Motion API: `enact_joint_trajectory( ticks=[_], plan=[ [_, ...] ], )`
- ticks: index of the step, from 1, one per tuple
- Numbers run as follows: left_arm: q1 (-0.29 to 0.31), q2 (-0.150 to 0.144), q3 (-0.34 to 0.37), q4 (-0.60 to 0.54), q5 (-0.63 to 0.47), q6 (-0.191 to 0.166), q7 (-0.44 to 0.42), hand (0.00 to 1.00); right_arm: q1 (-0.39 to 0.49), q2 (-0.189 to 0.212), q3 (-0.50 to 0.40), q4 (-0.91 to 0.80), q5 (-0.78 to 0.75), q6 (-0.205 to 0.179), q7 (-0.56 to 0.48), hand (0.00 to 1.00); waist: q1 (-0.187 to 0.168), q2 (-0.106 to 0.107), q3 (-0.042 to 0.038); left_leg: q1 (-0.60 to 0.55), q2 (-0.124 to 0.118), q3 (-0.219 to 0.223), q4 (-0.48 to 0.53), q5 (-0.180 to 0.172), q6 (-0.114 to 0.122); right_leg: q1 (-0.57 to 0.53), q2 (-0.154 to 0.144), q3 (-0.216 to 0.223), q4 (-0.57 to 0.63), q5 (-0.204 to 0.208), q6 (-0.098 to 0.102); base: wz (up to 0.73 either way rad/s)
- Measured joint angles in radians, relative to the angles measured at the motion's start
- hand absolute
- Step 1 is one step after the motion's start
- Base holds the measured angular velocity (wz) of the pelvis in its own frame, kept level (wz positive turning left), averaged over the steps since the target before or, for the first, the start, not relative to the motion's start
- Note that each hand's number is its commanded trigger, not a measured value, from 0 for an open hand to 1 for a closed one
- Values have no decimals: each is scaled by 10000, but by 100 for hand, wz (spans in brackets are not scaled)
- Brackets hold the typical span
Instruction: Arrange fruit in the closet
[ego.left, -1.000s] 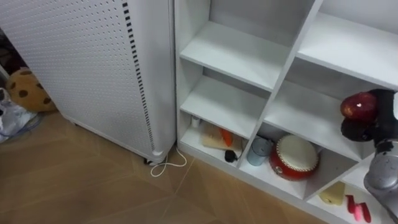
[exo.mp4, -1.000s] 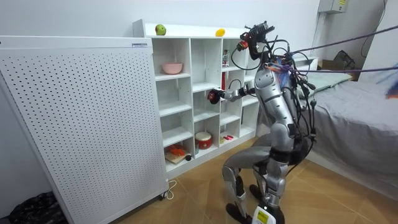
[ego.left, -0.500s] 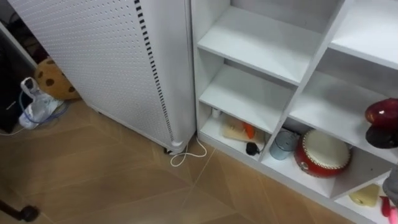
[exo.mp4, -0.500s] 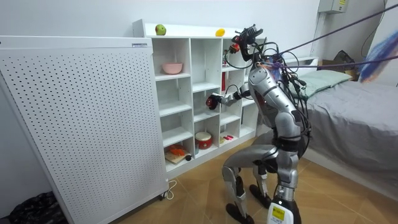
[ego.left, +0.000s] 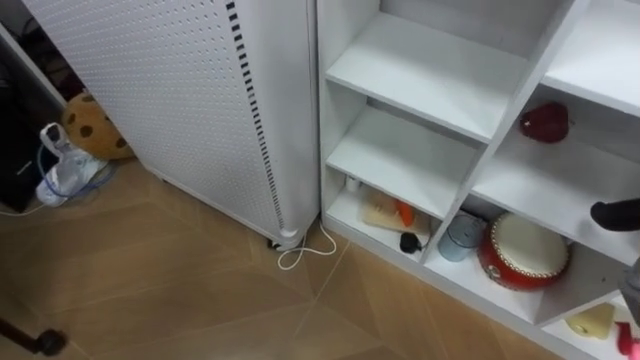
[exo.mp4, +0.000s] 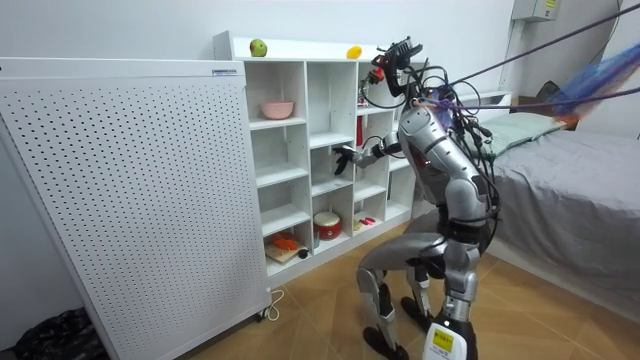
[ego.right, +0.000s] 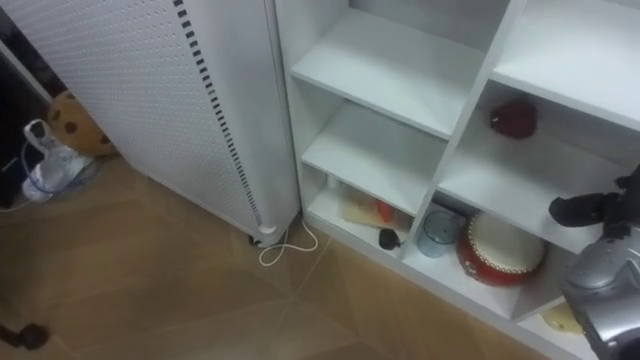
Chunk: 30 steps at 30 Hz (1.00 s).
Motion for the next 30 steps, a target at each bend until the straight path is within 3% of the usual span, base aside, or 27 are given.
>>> enact_joint_trajectory(
  ticks=[4, 19, 23, 26, 30],
  plan=[
    [2, 0, 0, -250, 0, 36, 6, 0, 0, -63, 2, -82, 457, -221, -37, 0, 14, 94, -24, 51, 6, 38, -48, 47, 41, -20, 43, 115, -14, 47, 55, -1],
    [10, -51, -9, -321, 96, 63, -74, 0, 179, -41, -2, -215, 522, -142, 405, 0, 5, 193, -50, 842, 42, 65, -587, 124, 77, 738, 152, 66, -663, 281, 156, -2],
    [9, -293, 1, -287, 105, 66, -143, 0, 582, -20, -20, -239, -58, -78, 987, 0, -7, 310, -61, 1412, 47, 90, -1007, 180, 166, 1267, 206, 93, -1091, 391, 276, -3],
    [-24, -527, -1, -233, 54, 59, -452, 0, 876, 113, -16, -447, -1104, -76, 1536, 0, 47, 416, -70, 1973, 368, 322, -1669, 346, 242, 1675, 547, 216, -1863, 781, 309, -32],
    [-50, -700, -6, -14, -27, -47, -788, 0, 1902, 355, 2, -1079, -2892, -104, 2374, 0, -34, 573, -88, 3024, 517, 533, -2469, 400, 245, 2527, 737, 334, -2668, 1048, 325, -23]
  ],
)
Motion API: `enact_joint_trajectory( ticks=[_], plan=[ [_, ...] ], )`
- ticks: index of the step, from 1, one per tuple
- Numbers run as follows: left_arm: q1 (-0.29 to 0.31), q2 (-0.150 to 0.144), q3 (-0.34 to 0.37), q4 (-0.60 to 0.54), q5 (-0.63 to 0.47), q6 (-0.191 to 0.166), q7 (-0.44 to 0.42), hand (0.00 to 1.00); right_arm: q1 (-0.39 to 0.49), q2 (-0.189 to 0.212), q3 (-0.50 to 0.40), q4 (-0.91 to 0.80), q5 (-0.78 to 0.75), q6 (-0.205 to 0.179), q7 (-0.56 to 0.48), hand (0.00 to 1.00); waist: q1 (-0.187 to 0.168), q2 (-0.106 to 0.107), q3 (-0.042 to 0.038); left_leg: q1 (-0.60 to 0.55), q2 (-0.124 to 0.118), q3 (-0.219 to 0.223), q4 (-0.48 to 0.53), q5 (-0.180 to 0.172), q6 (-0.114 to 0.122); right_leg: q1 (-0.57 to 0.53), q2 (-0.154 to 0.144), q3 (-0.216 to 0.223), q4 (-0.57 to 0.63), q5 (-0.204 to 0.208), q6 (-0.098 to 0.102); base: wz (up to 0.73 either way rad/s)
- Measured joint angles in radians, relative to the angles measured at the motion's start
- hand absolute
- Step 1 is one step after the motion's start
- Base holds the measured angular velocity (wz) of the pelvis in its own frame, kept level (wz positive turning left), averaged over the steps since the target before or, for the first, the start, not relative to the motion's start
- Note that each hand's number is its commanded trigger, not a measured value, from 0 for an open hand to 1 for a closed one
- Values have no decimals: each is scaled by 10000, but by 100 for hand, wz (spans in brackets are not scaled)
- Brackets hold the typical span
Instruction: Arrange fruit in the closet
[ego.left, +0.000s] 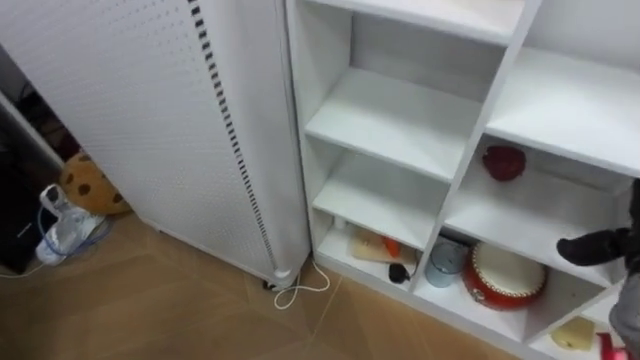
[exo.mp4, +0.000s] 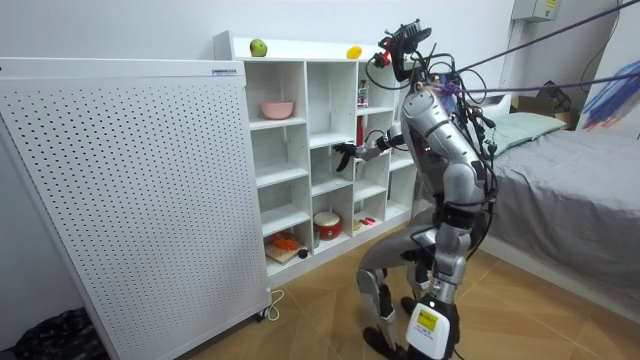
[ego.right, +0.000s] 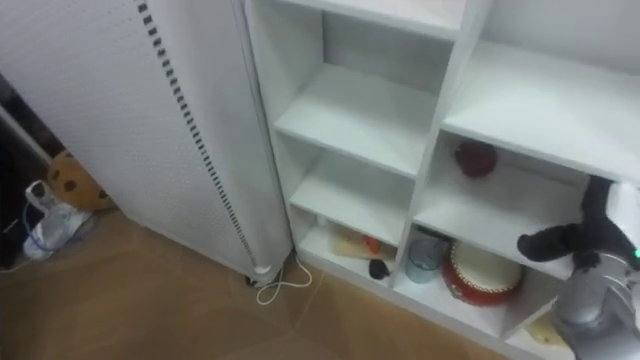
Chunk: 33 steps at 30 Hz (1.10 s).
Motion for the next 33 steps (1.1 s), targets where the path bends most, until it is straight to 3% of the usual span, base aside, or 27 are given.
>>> enact_joint_trajectory(
  ticks=[5, 8, 10, 13, 15, 18, 22, 29, 33],
  plan=[
    [-781, -161, -16, 1185, -7, -384, -232, 0, 1006, 402, -1, -756, -2059, -26, 1044, 0, -83, 60, -14, 978, 240, 246, -907, 161, -25, 837, 290, 41, -919, 275, -3, -15],
    [-1096, -340, -2, 1784, -204, -588, -293, 0, 2227, 659, 10, -1670, -3149, -201, 1757, 0, -33, 113, -54, 1623, 432, 352, -1411, 196, -86, 1440, 543, 50, -1546, 431, 2, -20],
    [-1276, -589, -8, 2222, -249, -713, -401, 0, 3122, 975, 5, -1946, -3708, -265, 2188, 0, -155, 231, -138, 2098, 391, 317, -1940, 324, -117, 1938, 643, -8, -2103, 565, 48, -4],
    [-1377, -761, 23, 2301, -358, -804, -395, 0, 3913, 1315, -20, -1936, -3917, -298, 2596, 0, -369, 266, -187, 2611, 392, 399, -2584, 540, -107, 2398, 645, -38, -2654, 705, 109, 6],
    [-1376, -939, 59, 2441, -357, -1019, -395, 0, 4926, 1700, -246, -2016, -4313, -341, 2933, 0, -573, 364, -284, 3276, 390, 463, -3302, 708, -105, 3036, 692, -125, -3318, 897, 169, -2],
    [-1309, -1183, 249, 2614, -293, -1134, -346, 0, 6274, 2181, -491, -2134, -4316, -364, 3237, 0, -1086, 399, -386, 4459, 227, 502, -4509, 1039, -116, 4197, 732, -252, -4369, 1131, 288, 10],
    [-1021, -1526, 744, 2657, -92, -1372, -108, 0, 7999, 2961, -1193, -1711, -4066, -570, 3330, 0, -1689, 338, -522, 6320, 196, 510, -6097, 1375, -177, 6083, 1018, -307, -5975, 1477, 482, 2],
    [-711, -2004, 1069, 2303, 616, -1467, 528, 0, 9021, 3725, -1998, -714, -2058, -875, 3167, 0, -2277, 314, -624, 8384, 247, 594, -7507, 1588, -181, 8260, 1419, -490, -7805, 1961, 684, -2],
    [-571, -2145, 1735, 2162, 1024, -1490, 612, 0, 9278, 4258, -2663, -78, -943, -1094, 2989, 0, -2634, 277, -676, 9412, 273, 603, -8053, 1590, -182, 9407, 1617, -490, -8817, 2212, 792, -1]
  ],
)
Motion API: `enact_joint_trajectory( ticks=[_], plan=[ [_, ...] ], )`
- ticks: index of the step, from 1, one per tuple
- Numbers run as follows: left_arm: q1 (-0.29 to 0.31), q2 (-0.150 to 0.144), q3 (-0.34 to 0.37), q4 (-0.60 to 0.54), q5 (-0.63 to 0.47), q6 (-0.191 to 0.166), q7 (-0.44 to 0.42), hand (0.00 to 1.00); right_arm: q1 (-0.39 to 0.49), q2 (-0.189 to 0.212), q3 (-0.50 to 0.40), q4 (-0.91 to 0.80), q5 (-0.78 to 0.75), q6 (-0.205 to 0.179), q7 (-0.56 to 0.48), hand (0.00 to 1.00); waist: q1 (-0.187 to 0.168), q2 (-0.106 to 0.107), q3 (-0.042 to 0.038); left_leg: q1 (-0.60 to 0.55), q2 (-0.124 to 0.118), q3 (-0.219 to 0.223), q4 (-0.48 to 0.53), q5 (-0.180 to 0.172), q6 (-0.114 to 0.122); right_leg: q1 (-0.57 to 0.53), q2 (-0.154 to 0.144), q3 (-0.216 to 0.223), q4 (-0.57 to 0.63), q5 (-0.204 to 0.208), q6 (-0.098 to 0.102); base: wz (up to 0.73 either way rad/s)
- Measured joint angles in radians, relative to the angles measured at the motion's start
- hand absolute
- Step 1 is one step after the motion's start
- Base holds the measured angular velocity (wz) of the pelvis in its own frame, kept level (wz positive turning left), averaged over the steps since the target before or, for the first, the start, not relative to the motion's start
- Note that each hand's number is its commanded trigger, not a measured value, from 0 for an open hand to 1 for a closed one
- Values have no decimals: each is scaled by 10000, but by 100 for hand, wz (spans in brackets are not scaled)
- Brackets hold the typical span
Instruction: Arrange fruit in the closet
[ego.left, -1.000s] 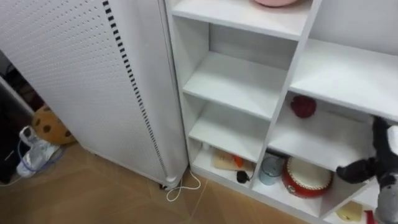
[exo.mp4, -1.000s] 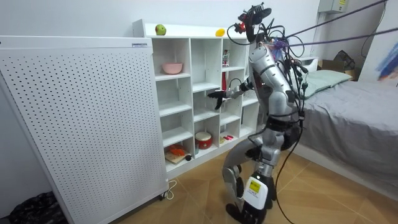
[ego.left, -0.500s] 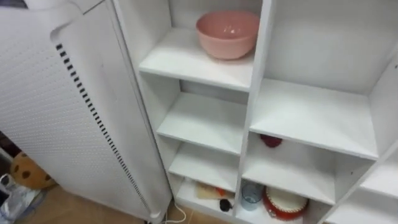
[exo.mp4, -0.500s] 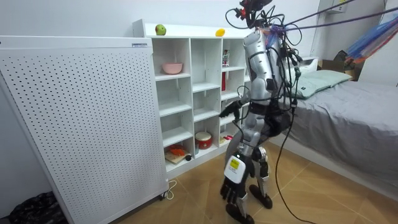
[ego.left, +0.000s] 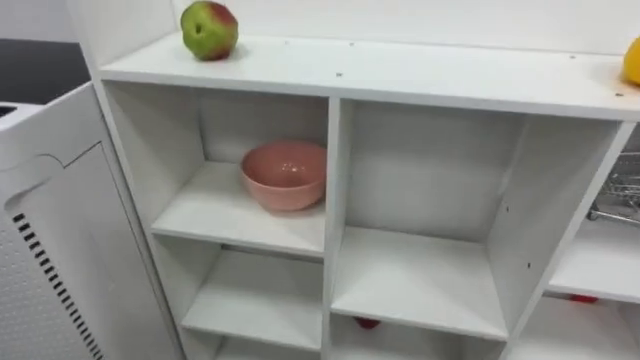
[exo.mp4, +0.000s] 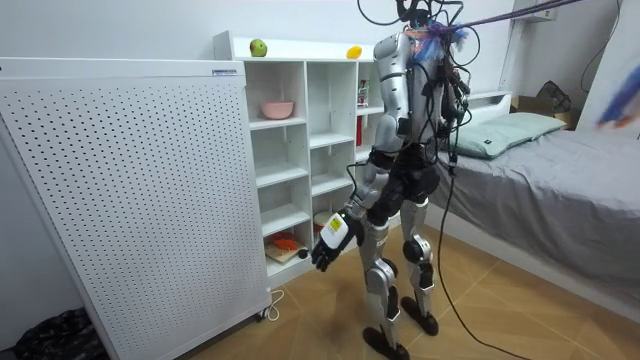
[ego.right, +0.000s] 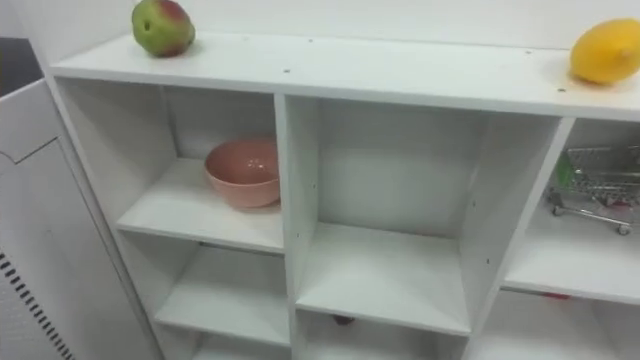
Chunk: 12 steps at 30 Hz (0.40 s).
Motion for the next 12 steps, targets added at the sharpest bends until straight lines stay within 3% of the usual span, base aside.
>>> enact_joint_trajectory(
  ticks=[5, 10, 12],
  plan=[
    [-23, -170, 398, 400, 493, 13, 124, 0, -81, 411, -631, 797, 304, -21, 23, 0, -394, 1, -14, 683, -26, 26, -535, 10, -2, 753, 96, 104, -568, 150, 77, -3],
    [-58, -364, 494, 504, 1191, 219, 54, 0, -124, 565, -1084, 1504, 309, 13, 13, 0, -599, 16, 6, 1004, -69, 30, -725, 19, 13, 967, 160, 620, -898, 256, 110, -5],
    [-61, -442, 867, 592, 1408, 275, -68, 0, -134, 626, -1329, 1823, 301, 28, 0, 0, -627, 42, 13, 1178, -66, 40, -769, 19, 13, 1055, 188, 853, -900, 259, 109, -12]
  ],
)
